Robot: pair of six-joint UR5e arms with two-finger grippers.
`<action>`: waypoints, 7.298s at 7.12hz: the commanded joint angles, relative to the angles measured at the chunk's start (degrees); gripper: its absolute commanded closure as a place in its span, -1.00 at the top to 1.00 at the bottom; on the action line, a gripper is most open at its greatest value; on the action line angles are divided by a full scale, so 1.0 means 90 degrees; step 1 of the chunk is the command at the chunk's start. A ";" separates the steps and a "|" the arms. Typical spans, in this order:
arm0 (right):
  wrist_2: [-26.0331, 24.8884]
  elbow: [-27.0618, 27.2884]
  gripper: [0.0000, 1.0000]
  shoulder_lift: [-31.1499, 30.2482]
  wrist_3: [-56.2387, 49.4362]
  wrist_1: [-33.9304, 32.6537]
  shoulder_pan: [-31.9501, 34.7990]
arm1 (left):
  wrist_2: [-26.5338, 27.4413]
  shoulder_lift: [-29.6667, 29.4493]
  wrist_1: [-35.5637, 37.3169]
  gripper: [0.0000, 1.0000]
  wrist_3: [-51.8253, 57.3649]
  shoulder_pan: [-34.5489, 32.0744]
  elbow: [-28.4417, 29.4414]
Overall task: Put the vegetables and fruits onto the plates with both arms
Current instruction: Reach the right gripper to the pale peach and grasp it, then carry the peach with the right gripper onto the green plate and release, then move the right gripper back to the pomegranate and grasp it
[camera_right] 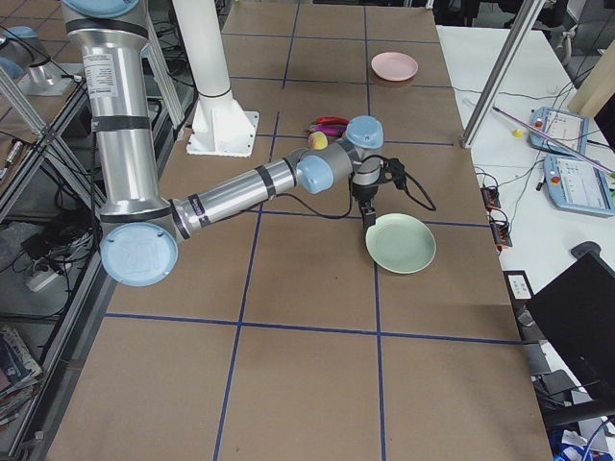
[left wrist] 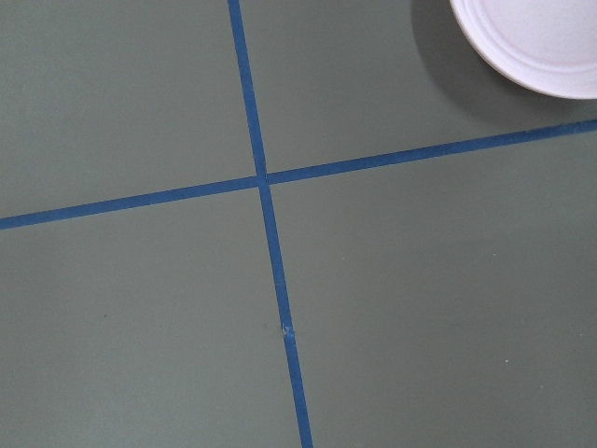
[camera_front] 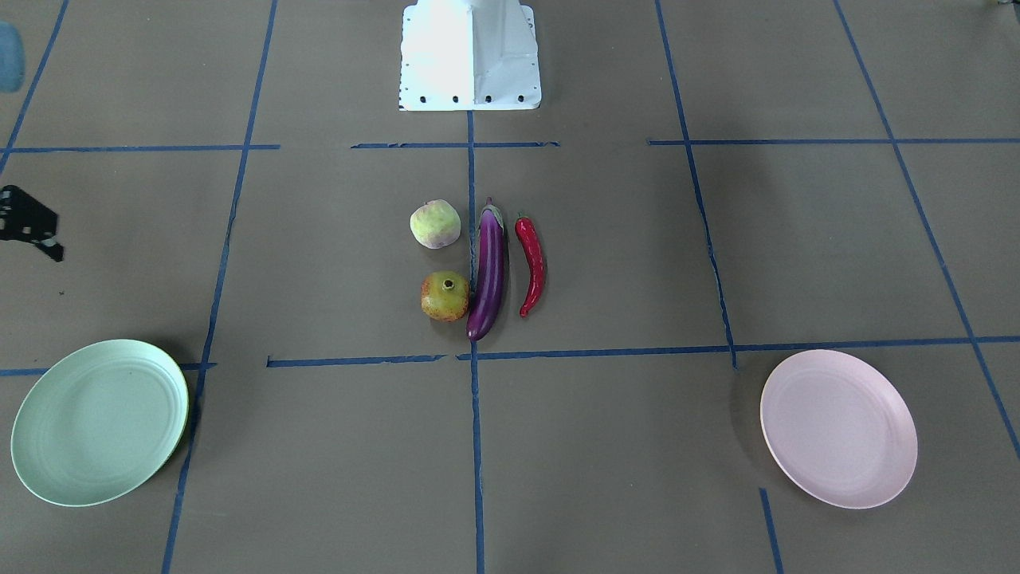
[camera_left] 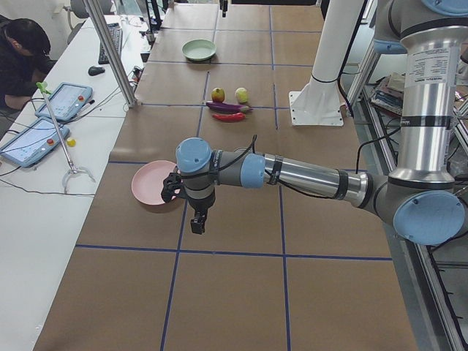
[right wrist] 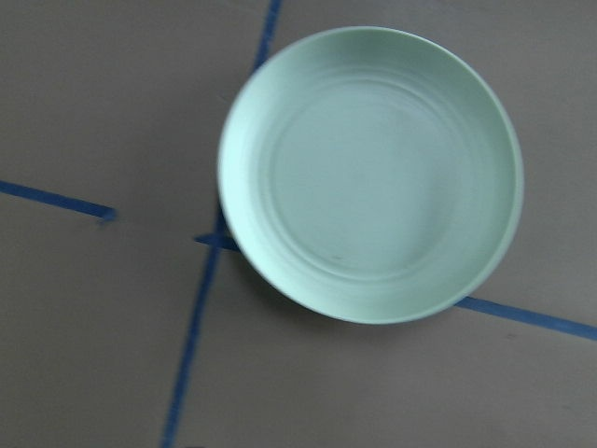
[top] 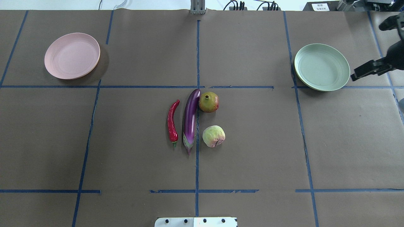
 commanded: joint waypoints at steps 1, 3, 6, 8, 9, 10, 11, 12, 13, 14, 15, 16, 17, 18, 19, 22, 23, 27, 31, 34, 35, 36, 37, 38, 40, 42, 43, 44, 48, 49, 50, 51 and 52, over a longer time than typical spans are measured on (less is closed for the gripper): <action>-0.0511 0.0109 1.00 0.1177 0.1957 -0.0031 -0.1565 | 0.0020 -0.0054 -0.0441 1.00 0.0012 0.0058 0.0062; -0.1982 0.0041 1.00 0.2338 0.2969 -0.0954 -0.3148 | 0.0021 -0.0055 -0.0738 1.00 -0.0007 0.0069 0.0228; -0.2857 -0.0874 1.00 0.3601 0.3840 -0.1389 -0.4130 | 0.0021 -0.0055 -0.0738 1.00 -0.0007 0.0069 0.0219; -0.2907 -0.1179 1.00 0.3623 0.3733 -0.1360 -0.4219 | 0.0011 -0.0055 -0.0738 1.00 -0.0007 0.0069 0.0209; -0.2947 -0.1384 1.00 0.3623 0.3723 -0.1360 -0.4287 | 0.0011 -0.0055 -0.0738 1.00 -0.0007 0.0069 0.0209; -0.2976 -0.1502 1.00 0.3623 0.3559 -0.1360 -0.4336 | 0.0011 -0.0055 -0.0738 1.00 -0.0007 0.0069 0.0209; -0.2986 -0.1657 1.00 0.3623 0.3470 -0.1360 -0.4365 | 0.0011 -0.0055 -0.0738 1.00 -0.0007 0.0069 0.0209; -0.2986 -0.1736 1.00 0.3613 0.3469 -0.1350 -0.4404 | 0.0011 -0.0055 -0.0738 1.00 -0.0007 0.0069 0.0209; -0.2986 -0.1872 1.00 0.3613 0.3469 -0.1292 -0.4463 | 0.0011 -0.0055 -0.0738 1.00 -0.0007 0.0069 0.0219; -0.2986 -0.2038 1.00 0.3613 0.3460 -0.1069 -0.4463 | 0.0011 -0.0055 -0.0738 1.00 -0.0007 0.0069 0.0229; -0.2986 -0.2079 0.62 0.3623 0.3460 -0.0922 -0.4463 | 0.0011 -0.0055 -0.0738 1.00 -0.0007 0.0069 0.0229; -0.2967 -0.2079 -0.43 0.3662 0.3479 -0.0930 -0.4454 | 0.0011 -0.0055 -0.0738 1.00 -0.0007 0.0069 0.0229; -0.2947 -0.1982 -0.76 0.3681 0.3489 -0.0969 -0.4396 | 0.0011 -0.0055 -0.0738 1.00 -0.0007 0.0069 0.0229; -0.2763 -0.1566 -0.76 0.3614 0.3470 -0.1143 -0.4124 | 0.0011 -0.0055 -0.0738 1.00 -0.0007 0.0069 0.0229; -0.2404 -0.1030 -0.76 0.3584 0.3431 -0.1880 -0.3745 | 0.0011 -0.0055 -0.0738 1.00 -0.0007 0.0069 0.0229; -0.1592 -0.0866 -0.76 0.3068 0.1224 -0.2132 -0.2039 | 0.0002 -0.0035 -0.0747 1.00 0.0003 0.0069 0.0239; -0.1212 -0.1274 -0.76 0.2921 0.0169 -0.2112 -0.1403 | 0.0001 -0.0035 -0.0748 1.00 0.0003 0.0069 0.0248; -0.0409 -0.4220 -0.71 0.2257 -0.1947 0.0937 -0.0109 | 0.0001 -0.0035 -0.0748 1.00 0.0003 0.0069 0.0239; -0.0418 -0.4491 0.87 0.1954 -0.1912 0.1394 -0.0108 | -0.0008 -0.0035 -0.0748 1.00 -0.0007 0.0069 0.0229; -0.0408 -0.4355 0.99 0.2011 -0.1882 0.1365 -0.0118 | -0.0008 -0.0035 -0.0748 1.00 -0.0007 0.0069 0.0229; -0.0398 -0.3948 0.99 0.2041 -0.1641 0.1084 -0.0118 | -0.0008 -0.0035 -0.0748 1.00 -0.0007 0.0069 0.0229; -0.0408 -0.3296 0.99 0.2273 -0.1135 0.0269 -0.0234 | 0.0001 -0.0035 -0.0748 1.00 -0.0007 0.0069 0.0229; -0.0418 -0.2720 0.99 0.2652 -0.0657 -0.0599 -0.0448 | 0.0001 -0.0045 -0.0748 1.00 -0.0007 0.0069 0.0229; -0.0437 -0.2327 0.99 0.2917 0.0267 -0.0840 -0.0856 | -0.0008 -0.0045 -0.0748 1.00 -0.0007 0.0069 0.0229; -0.1222 -0.2303 0.99 0.3823 0.2444 -0.0833 -0.2161 | -0.0008 -0.0045 -0.0748 1.00 -0.0007 0.0069 0.0229; -0.2084 -0.2372 1.00 0.4305 0.3505 -0.0842 -0.3160 | -0.0008 -0.0045 -0.0748 1.00 -0.0007 0.0069 0.0229; -0.2513 -0.2478 1.00 0.4403 0.3702 -0.0833 -0.3455 | -0.0008 -0.0045 -0.0748 1.00 -0.0007 0.0069 0.0229; -0.2633 -0.2740 1.00 0.4598 0.3858 -0.0833 -0.3593 | -0.0018 -0.0045 -0.0748 1.00 -0.0007 0.0069 0.0229; -0.2976 -0.3270 1.00 0.4786 0.3169 -0.0871 -0.3624 | -0.0008 -0.0035 -0.0748 1.00 0.0003 0.0069 0.0238; -0.3005 -0.3270 1.00 0.4795 0.2935 -0.1065 -0.3624 | -0.0008 -0.0035 -0.0748 1.00 0.0003 0.0069 0.0238; -0.3054 -0.3270 1.00 0.4737 0.2865 -0.1077 -0.3624 | -0.0008 -0.0026 -0.0748 1.00 0.0003 0.0069 0.0238; -0.3074 -0.3270 1.00 0.4669 0.2864 -0.1067 -0.3643 | -0.0018 -0.0016 -0.0748 1.00 0.0003 0.0069 0.0238; -0.3084 -0.3290 1.00 0.4668 0.2874 -0.1067 -0.3672 | -0.0008 -0.0016 -0.0748 1.00 0.0003 0.0069 0.0238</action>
